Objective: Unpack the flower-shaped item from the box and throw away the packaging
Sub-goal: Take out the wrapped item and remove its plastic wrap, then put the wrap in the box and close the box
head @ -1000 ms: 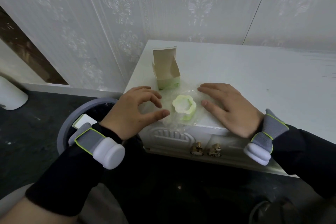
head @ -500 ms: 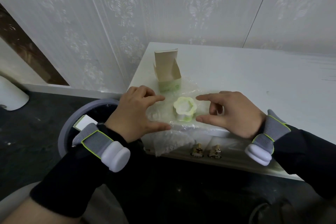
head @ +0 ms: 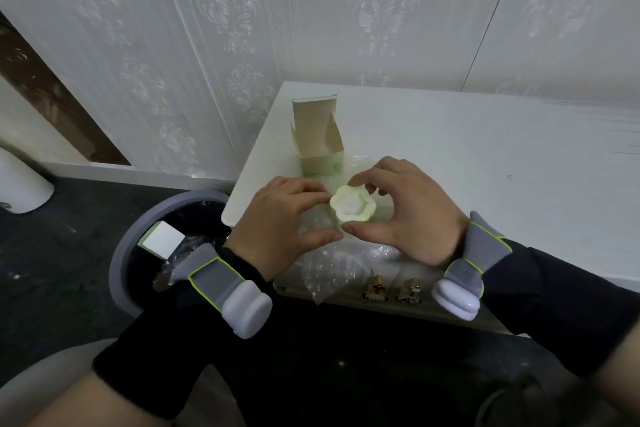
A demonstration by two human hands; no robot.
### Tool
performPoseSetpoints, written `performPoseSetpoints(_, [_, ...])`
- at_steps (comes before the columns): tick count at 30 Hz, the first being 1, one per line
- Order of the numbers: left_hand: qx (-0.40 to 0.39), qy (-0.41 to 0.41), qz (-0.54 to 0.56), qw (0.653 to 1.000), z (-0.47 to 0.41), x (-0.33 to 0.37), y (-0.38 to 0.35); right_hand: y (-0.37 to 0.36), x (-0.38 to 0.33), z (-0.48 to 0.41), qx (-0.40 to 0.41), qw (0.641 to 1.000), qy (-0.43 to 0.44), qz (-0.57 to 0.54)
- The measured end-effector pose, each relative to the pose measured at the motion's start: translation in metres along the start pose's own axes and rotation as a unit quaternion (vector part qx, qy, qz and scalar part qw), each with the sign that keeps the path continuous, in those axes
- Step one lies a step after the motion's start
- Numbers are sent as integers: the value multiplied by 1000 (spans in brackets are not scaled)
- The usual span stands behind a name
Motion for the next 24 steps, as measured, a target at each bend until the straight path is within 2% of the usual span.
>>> performPoseSetpoints(4, [7,11,17,1000,-1,-3,2,26,16,6,20,1000,-19,5])
performPoseSetpoints(9, [45,32,40,998,-2,-2,8,54,64,33,49,993,-102,14])
performPoseSetpoints(17, [86,56,54,993,2,7,21,59,88,58,43,984,-170,28])
performPoseSetpoints(19, [99,62,85,990,3,10,24,62,79,56,45,984,-159,66])
performPoseSetpoints(21, [110,73,156,979,4,16,29,64,51,50,52,990,-105,77])
performPoseSetpoints(24, [101,106,266,953,2,26,29,56,-13,40,54,998,21,-23])
Point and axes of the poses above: each hand's wrist, its own z-axis away from the middle knuckle, its own y-axis out of the back of the hand, x = y × z, the point moved 9 cm from there along -z, towards the middle knuckle, and after that the axes turned 5 degrees about y, right-handed, at the moved point
